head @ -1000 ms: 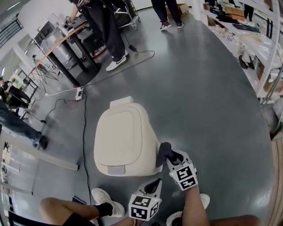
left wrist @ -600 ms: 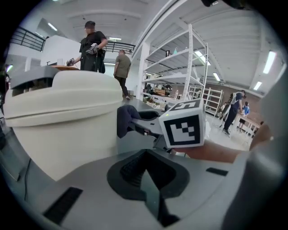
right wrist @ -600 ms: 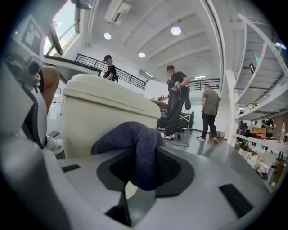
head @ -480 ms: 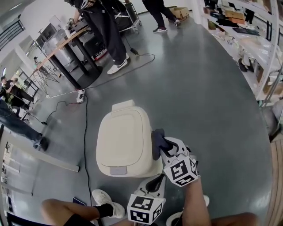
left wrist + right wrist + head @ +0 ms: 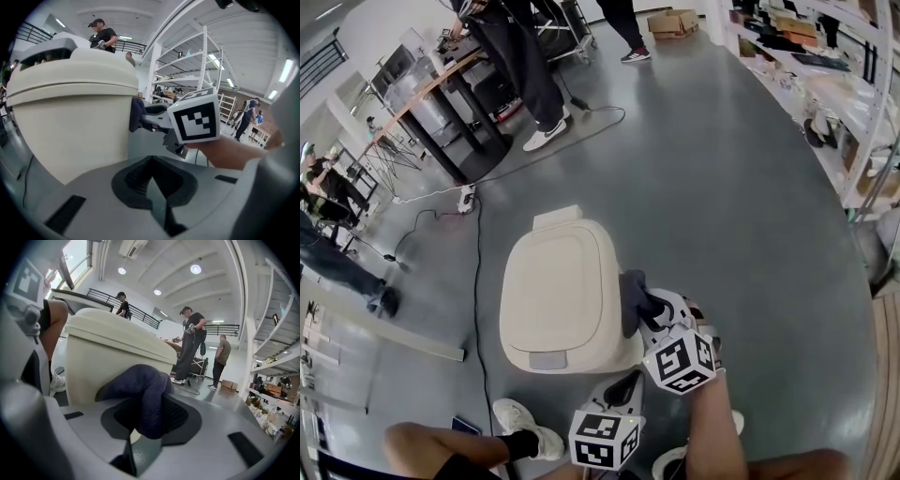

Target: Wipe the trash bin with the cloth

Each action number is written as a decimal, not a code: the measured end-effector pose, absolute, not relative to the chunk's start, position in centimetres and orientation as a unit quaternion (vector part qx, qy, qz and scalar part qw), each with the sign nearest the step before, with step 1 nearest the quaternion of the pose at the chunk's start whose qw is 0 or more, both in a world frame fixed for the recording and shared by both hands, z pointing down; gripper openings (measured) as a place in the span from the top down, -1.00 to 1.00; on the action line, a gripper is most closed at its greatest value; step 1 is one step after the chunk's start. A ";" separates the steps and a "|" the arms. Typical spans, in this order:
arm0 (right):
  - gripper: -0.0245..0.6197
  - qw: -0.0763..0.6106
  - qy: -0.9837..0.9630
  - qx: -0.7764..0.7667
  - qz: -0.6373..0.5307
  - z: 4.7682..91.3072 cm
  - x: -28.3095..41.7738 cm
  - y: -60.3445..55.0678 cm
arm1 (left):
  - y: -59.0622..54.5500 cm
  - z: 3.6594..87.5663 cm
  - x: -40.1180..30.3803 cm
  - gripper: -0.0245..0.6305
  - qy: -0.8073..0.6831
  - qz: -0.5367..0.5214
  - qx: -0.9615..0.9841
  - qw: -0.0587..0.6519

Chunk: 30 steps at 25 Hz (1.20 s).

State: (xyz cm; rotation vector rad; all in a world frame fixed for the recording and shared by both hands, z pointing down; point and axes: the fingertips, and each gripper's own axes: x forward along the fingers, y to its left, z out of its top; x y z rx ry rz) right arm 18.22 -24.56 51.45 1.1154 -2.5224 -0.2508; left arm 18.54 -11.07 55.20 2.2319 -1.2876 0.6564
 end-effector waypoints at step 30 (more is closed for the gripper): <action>0.60 0.259 -0.896 0.357 0.060 67.5 17.3 -24.2 | -9.7 65.6 16.8 0.93 -0.463 0.327 0.774 0.282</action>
